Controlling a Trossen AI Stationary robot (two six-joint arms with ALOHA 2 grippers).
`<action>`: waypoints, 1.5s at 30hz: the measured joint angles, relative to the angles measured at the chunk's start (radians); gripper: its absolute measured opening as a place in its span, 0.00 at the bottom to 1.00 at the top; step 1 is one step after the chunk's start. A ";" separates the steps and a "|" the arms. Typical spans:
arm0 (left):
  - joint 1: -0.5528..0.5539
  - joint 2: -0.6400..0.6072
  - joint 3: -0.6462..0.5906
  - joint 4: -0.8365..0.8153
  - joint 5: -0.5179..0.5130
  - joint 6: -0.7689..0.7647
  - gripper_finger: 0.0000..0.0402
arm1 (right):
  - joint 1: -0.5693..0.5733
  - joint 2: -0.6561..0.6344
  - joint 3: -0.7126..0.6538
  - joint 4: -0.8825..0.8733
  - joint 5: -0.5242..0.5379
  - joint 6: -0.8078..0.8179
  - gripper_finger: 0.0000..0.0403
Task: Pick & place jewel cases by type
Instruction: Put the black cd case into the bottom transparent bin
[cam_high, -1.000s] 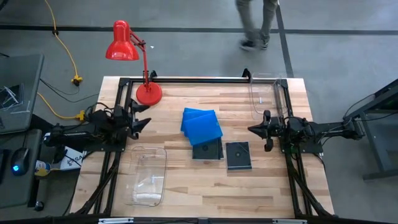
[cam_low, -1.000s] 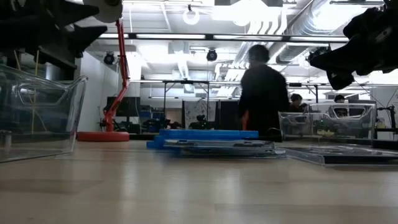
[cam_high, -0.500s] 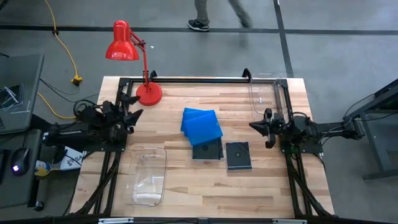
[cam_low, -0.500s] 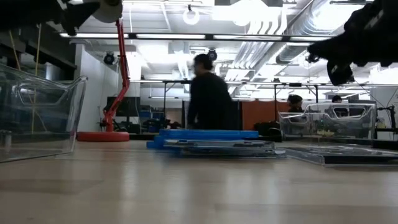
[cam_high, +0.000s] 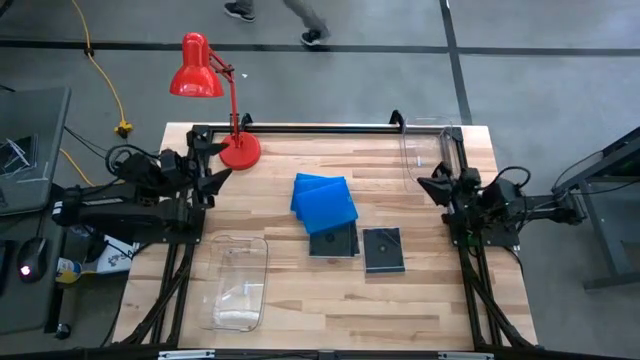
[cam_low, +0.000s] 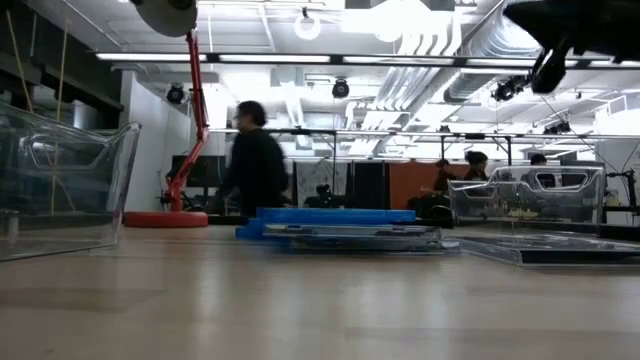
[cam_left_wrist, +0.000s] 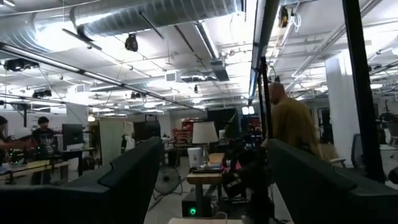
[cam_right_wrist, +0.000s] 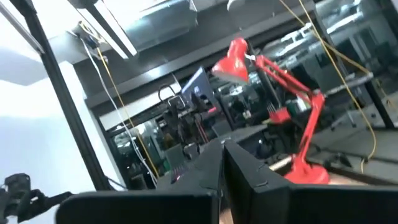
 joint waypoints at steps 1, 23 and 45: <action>0.000 0.020 0.020 -0.001 0.001 0.001 0.73 | 0.000 0.000 0.024 -0.015 0.000 -0.012 0.00; 0.000 0.533 0.623 -0.733 0.206 -0.160 0.73 | 0.000 0.520 1.136 -1.294 0.064 -0.086 0.00; -0.161 1.004 0.658 -0.510 0.441 -0.339 0.73 | 0.001 0.812 1.503 -2.008 -0.082 -0.002 0.00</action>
